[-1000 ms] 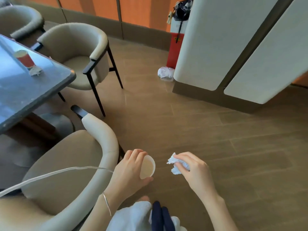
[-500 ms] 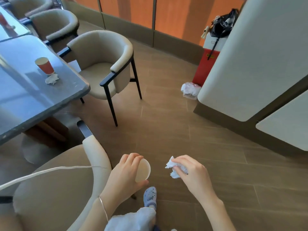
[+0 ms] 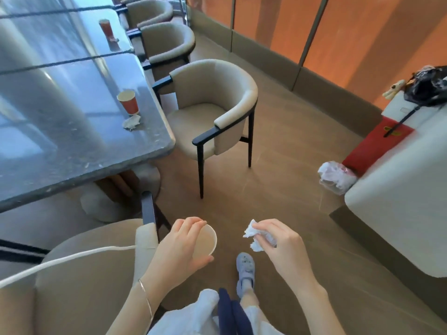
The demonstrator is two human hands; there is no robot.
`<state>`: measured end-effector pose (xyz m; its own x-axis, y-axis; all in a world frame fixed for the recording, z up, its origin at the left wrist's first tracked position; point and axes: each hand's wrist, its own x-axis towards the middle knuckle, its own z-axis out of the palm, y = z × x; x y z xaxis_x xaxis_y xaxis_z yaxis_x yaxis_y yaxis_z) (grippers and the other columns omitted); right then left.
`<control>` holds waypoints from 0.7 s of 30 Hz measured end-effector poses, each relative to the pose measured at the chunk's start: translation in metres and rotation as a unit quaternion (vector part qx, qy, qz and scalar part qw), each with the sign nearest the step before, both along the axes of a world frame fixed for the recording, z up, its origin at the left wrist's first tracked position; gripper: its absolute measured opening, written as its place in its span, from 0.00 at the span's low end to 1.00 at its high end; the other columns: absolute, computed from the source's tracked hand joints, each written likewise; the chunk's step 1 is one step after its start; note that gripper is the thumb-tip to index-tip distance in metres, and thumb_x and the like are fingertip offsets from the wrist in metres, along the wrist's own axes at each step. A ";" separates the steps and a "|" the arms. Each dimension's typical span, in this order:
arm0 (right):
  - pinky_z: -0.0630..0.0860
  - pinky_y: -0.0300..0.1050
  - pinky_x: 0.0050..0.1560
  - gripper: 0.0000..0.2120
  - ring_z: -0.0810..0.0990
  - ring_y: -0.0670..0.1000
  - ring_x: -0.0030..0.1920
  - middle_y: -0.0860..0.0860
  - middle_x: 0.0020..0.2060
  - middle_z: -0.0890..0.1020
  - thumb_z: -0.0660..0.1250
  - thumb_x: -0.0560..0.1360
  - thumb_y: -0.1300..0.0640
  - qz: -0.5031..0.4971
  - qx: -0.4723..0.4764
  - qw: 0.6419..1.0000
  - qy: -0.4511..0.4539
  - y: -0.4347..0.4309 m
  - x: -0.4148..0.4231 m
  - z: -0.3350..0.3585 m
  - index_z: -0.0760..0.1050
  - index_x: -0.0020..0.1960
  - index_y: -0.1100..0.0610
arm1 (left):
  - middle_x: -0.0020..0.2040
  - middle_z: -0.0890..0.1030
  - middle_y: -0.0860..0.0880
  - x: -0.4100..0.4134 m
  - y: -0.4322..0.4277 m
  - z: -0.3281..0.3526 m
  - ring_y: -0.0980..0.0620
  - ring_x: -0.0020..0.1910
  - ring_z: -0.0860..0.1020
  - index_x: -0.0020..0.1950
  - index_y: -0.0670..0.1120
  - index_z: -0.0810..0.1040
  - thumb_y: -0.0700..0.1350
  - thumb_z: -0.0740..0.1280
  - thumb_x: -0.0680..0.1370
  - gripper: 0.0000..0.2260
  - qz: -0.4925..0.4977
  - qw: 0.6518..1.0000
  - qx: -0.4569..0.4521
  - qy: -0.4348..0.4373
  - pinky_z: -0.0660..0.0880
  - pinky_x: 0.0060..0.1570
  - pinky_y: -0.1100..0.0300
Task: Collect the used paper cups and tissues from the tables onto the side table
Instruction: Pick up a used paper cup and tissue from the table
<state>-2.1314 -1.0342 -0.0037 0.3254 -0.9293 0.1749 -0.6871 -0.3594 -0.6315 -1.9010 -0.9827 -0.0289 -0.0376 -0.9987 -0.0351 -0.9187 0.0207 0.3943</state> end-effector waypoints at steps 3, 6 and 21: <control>0.73 0.33 0.44 0.10 0.80 0.46 0.43 0.46 0.44 0.82 0.72 0.69 0.65 0.056 0.012 0.998 0.009 -0.048 0.005 -0.007 0.81 0.48 0.55 | 0.64 0.71 0.55 -0.003 -0.028 -0.005 0.54 0.61 0.68 0.66 0.52 0.69 0.61 0.73 0.64 0.33 0.045 0.999 -0.004 0.004 0.74 0.52 0.60; 0.72 0.32 0.44 0.09 0.79 0.45 0.44 0.45 0.45 0.82 0.72 0.69 0.64 0.098 0.020 0.995 0.010 -0.101 0.008 -0.005 0.81 0.48 0.54 | 0.63 0.72 0.54 -0.006 -0.060 -0.002 0.53 0.61 0.69 0.66 0.51 0.70 0.60 0.75 0.64 0.33 0.096 0.995 -0.011 0.013 0.75 0.52 0.58; 0.78 0.42 0.47 0.10 0.80 0.46 0.46 0.48 0.46 0.82 0.70 0.71 0.65 0.307 0.017 0.951 -0.011 -0.312 0.084 0.012 0.81 0.51 0.57 | 0.56 0.78 0.49 0.017 -0.193 0.013 0.46 0.54 0.76 0.60 0.45 0.76 0.55 0.80 0.58 0.33 0.295 0.955 -0.035 0.003 0.79 0.43 0.54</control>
